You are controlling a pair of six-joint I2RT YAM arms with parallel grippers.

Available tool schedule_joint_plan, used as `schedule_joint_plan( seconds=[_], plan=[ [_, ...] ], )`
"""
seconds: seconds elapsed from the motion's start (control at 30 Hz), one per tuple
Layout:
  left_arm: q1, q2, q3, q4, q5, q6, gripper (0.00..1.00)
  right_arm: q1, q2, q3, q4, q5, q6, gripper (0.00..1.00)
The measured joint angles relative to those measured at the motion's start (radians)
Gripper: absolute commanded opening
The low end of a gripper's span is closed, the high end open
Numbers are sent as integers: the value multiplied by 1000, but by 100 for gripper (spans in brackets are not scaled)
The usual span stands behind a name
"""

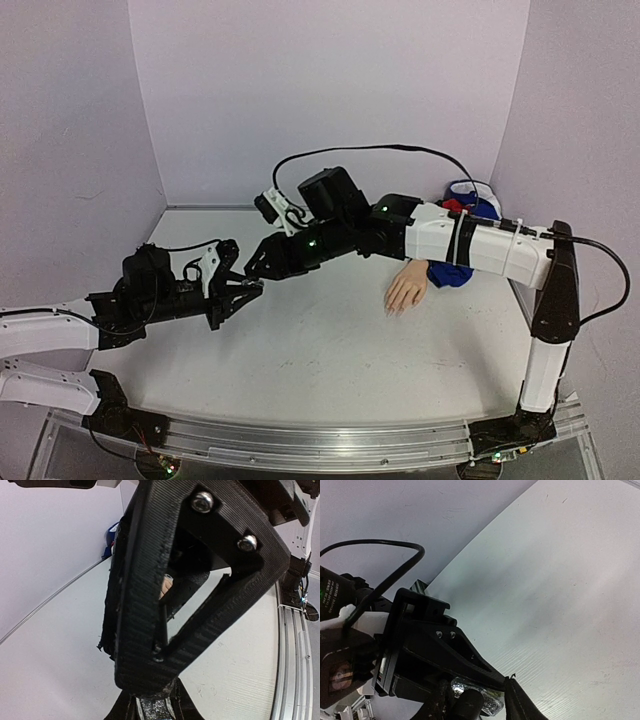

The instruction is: Paint the nails

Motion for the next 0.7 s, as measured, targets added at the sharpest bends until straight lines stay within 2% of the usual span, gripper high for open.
schedule_joint_plan(
  seconds=[0.5, 0.7],
  plan=[
    [0, 2, 0, -1, -27, 3, 0, 0, 3, 6, -11, -23, 0, 1],
    [0, 26, 0, -2, -43, 3, 0, -1, 3, 6, -14, 10, -2, 0]
  ],
)
